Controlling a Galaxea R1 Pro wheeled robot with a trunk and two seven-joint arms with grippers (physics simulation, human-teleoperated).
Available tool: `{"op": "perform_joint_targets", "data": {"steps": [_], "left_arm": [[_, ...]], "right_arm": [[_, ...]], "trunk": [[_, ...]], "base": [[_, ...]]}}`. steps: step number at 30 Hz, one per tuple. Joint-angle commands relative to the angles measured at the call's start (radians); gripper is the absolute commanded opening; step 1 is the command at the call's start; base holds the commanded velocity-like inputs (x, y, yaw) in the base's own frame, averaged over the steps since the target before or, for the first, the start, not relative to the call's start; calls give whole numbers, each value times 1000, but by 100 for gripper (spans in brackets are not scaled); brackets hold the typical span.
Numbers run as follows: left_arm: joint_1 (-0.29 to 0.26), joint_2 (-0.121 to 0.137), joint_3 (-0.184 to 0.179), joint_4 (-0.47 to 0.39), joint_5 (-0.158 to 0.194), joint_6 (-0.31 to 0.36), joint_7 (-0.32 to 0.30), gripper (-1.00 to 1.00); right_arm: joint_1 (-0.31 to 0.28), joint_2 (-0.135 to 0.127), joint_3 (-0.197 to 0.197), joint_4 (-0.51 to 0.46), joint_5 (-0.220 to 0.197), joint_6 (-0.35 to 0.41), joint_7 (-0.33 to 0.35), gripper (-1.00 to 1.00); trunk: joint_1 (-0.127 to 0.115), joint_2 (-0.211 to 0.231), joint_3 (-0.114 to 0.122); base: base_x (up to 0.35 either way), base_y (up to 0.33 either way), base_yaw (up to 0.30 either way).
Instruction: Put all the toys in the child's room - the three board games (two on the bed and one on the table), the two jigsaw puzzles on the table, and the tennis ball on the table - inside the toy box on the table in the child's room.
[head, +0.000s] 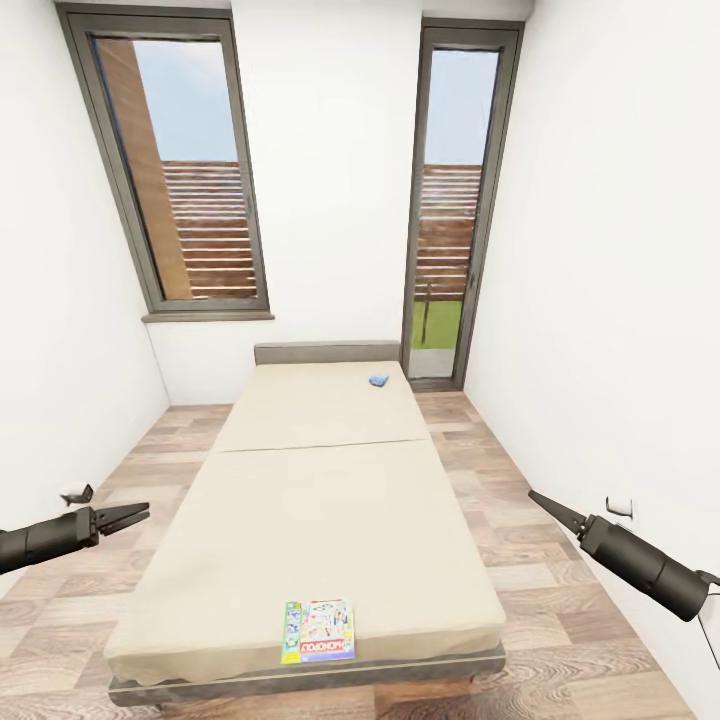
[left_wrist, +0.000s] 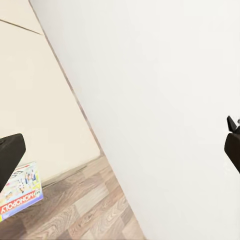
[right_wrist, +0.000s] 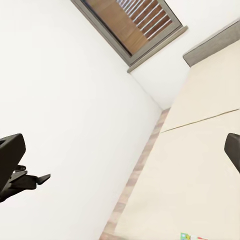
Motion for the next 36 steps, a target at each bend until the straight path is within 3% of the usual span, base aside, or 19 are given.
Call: {"op": "perform_joint_targets", "data": {"steps": [1, 17, 36], "left_arm": [[-1, 0, -1, 0, 0, 14, -4, 100], [-7, 1, -1, -2, -1, 123, 73, 100], [-9, 3, -3, -15, -3, 158, 85, 100]], "right_arm": [[-1, 0, -1, 0, -3, 5, 1, 100], [-1, 0, -1, 24, -1, 5, 0, 100], [-1, 0, -7, 29, -11, 12, -2, 100]], "trunk": [[5, -10, -6], [66, -122, -56], [139, -255, -115]], "base": [[0, 0, 0], [0, 0, 0], [-3, 1, 0]]}}
